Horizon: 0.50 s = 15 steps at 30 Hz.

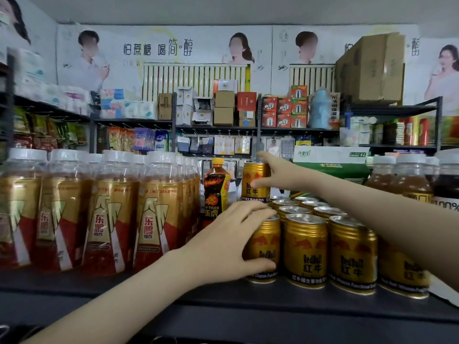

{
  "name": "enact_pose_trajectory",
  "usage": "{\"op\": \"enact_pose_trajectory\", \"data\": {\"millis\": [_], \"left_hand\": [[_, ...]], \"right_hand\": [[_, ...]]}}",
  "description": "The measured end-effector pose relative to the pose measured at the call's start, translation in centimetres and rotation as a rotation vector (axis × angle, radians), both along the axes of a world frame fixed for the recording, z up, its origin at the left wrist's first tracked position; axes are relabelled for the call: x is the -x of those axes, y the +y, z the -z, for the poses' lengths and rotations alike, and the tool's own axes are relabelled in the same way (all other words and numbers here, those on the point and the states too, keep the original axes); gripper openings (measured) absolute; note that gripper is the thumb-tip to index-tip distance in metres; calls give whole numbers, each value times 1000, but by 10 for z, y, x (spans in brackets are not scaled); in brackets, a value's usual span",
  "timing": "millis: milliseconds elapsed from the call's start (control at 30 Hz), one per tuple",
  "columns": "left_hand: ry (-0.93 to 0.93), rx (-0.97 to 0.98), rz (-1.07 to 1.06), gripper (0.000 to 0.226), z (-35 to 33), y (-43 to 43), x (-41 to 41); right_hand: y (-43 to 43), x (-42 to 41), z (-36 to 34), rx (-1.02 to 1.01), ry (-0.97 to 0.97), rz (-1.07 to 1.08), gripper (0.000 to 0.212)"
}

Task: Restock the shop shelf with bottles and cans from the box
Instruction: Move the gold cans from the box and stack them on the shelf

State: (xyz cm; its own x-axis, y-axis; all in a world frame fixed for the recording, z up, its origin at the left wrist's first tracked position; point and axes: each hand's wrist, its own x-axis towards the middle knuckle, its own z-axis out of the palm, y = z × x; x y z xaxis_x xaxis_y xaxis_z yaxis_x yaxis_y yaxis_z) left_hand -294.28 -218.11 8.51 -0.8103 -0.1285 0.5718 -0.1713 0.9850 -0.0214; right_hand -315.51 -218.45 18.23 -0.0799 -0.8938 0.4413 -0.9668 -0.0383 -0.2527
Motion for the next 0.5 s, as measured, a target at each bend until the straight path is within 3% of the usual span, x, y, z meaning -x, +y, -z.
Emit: {"op": "enact_pose_trajectory", "data": {"millis": [100,500], "left_hand": [[-91,39,14,89,0,-2,-3],[-73,112,15,92,1,-3,-3]], "right_hand": [[5,-1,3,19,341,-92,95],[18,-8,0,-54,488,29,100]]}}
